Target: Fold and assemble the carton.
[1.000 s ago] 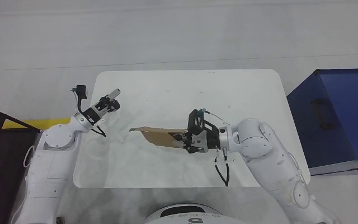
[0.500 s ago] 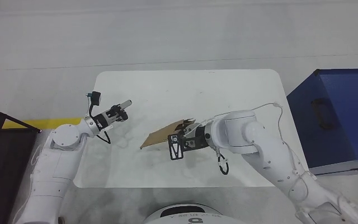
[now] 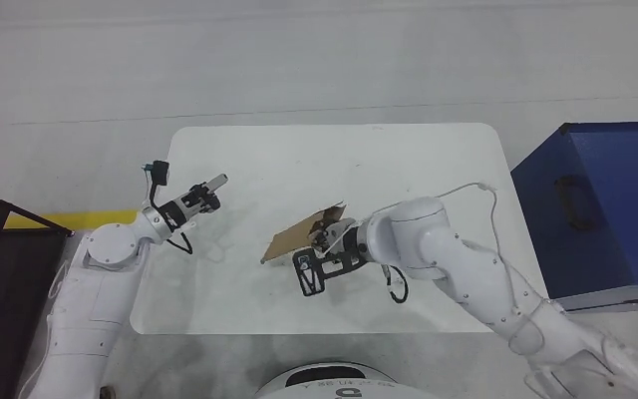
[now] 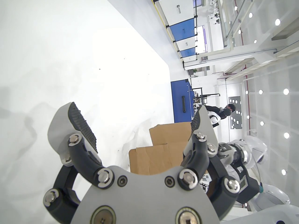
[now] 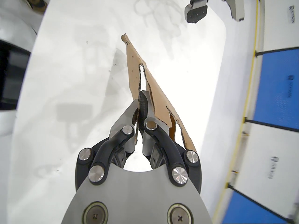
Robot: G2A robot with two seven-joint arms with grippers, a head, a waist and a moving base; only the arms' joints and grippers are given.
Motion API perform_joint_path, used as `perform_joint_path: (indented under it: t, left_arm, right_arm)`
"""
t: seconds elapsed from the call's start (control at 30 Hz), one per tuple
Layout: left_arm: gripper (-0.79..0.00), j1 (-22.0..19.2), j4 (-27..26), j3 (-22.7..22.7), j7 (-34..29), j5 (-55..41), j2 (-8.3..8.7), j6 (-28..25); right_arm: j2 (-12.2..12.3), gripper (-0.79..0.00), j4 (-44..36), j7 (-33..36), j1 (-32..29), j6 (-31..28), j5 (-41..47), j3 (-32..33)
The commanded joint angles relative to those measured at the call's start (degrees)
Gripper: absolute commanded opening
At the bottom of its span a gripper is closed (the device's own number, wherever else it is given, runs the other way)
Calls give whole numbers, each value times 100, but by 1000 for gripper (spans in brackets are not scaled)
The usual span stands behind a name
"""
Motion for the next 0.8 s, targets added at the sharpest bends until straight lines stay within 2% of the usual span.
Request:
perform_joint_path:
  t: [0.0,0.3,0.33,0.53,0.77]
  left_arm:
    - [0,-65,-46,81,-9,42,-10,17]
    - [0,-249,-230,212,79,-87,-42,24]
    - [0,-245,-268,225,80,-97,-44,22]
    - [0,-186,-526,202,305,-221,-57,97]
    - [0,-186,-526,202,305,-221,-57,97]
  right_arm:
    - [49,-785,-93,14,615,-38,-418,-573]
    - [203,-785,331,15,3962,-38,489,-3173]
    - [205,-785,444,15,4157,-38,569,-3197]
    - [198,-785,557,15,4177,-38,673,-3197]
    - [198,-785,557,15,4177,-38,673,-3197]
